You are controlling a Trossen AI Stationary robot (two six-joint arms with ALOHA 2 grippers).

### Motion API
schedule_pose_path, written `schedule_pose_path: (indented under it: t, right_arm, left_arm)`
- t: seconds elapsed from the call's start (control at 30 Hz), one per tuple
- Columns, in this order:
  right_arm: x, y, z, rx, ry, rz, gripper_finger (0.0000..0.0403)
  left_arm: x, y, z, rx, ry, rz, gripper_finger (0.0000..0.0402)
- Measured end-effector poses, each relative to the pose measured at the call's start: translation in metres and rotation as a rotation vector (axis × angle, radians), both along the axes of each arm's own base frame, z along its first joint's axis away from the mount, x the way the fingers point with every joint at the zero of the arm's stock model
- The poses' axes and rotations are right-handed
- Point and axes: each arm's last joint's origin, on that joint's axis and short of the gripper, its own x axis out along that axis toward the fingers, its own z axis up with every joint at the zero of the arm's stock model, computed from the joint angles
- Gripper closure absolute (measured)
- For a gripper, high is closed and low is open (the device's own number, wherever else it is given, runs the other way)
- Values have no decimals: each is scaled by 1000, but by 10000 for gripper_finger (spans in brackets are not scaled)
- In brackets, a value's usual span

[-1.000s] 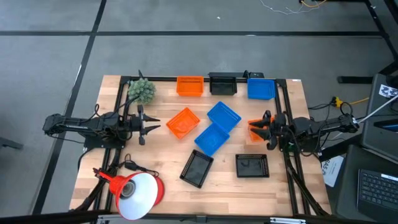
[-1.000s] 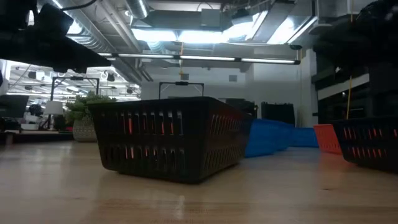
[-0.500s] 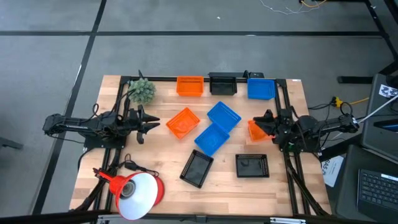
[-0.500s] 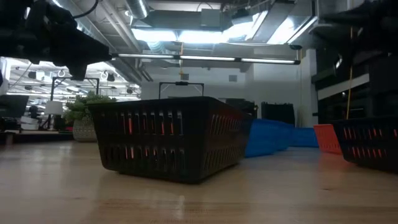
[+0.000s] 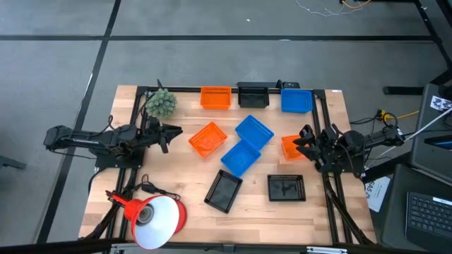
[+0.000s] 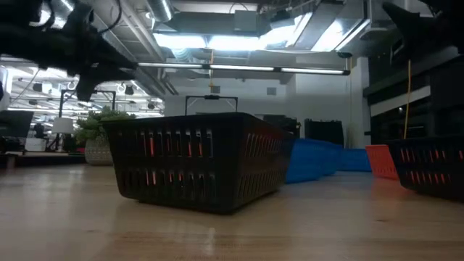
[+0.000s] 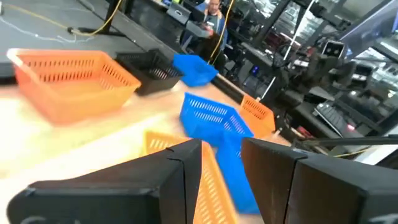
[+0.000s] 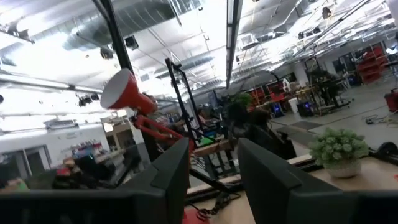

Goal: Stack baskets by color
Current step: Stack the bottom left orange bin on the top left orange bin

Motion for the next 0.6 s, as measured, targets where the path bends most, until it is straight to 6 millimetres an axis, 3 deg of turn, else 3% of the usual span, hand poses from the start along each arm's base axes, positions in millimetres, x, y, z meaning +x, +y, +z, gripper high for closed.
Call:
schedule_pose_path:
  t: [0.17, 0.3, 0.47, 0.6]
  right_arm:
    - [3, 1, -8, -77, 86, -18, 266]
    - [5, 1, -15, -153, 149, -34, 266]
    - [5, 2, -15, -149, 153, -33, 266]
    - [5, 2, -15, -93, 158, 0, 266]
  left_arm:
    - [23, 1, 40, 71, 53, -26, 296]
    - [57, 9, 53, 103, 193, 10, 296]
    - [104, 37, 30, -80, 432, 140, 296]
    - [129, 61, 11, -213, 621, 105, 296]
